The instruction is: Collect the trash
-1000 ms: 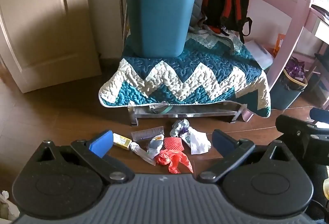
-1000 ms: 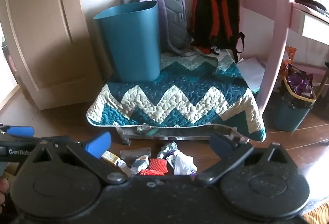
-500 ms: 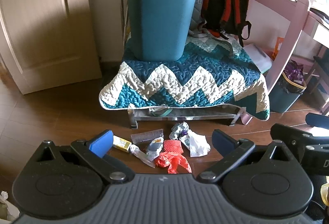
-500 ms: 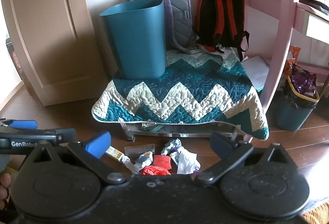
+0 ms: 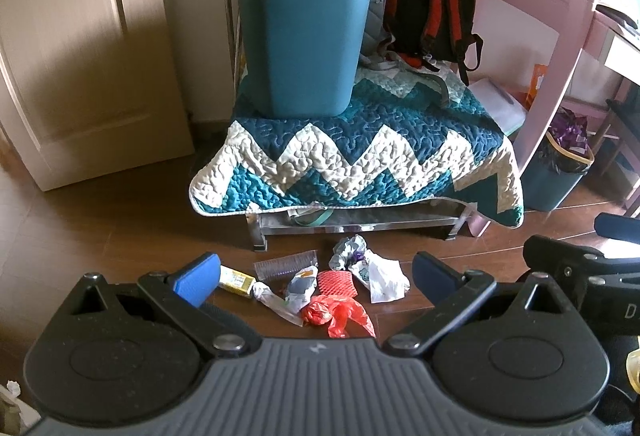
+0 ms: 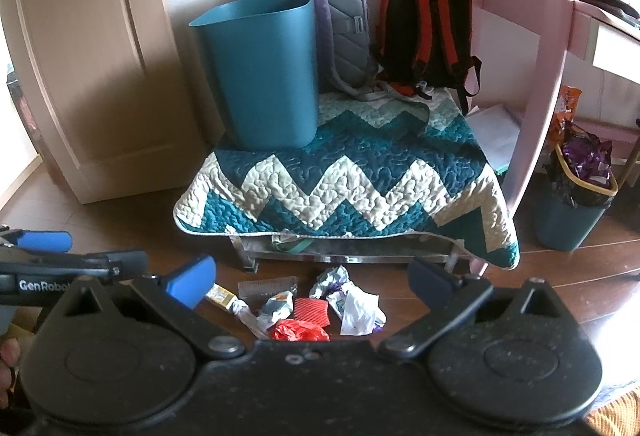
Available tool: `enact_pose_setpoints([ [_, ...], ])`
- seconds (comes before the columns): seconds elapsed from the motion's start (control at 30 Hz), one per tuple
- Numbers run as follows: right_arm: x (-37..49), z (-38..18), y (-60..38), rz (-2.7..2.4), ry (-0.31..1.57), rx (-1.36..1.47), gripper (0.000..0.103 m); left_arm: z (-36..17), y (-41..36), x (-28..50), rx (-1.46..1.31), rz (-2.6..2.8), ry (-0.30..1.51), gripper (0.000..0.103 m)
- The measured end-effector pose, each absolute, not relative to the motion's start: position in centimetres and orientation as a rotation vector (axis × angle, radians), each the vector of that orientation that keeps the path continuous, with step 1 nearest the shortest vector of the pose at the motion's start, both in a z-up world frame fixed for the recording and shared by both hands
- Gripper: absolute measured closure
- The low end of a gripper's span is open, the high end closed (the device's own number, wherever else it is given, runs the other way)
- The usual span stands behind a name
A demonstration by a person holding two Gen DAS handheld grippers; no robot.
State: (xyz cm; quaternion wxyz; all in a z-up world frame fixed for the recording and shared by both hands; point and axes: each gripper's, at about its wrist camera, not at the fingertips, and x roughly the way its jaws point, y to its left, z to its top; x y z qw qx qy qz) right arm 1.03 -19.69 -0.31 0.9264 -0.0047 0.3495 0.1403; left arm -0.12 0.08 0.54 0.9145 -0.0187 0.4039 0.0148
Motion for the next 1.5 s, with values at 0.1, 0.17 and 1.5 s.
enact_pose_setpoints([
  [0.1,1.1,-0.4,-19.7,0.284,0.719,-0.012,0.0,0.5,0.0,-0.1,-0.04,0.027,0.836,0.0],
  [0.17,1.0,-0.4,-19.5,0.277,0.72,-0.016,0.0,0.5,-0.1,-0.2,-0.038,0.02,0.839,0.0],
  [1.5,1.9,-0.2,-18.0,0.324,0.718,-0.053,0.0,0.0,-1.2,0.6,-0.017,-0.023,0.847,0.0],
])
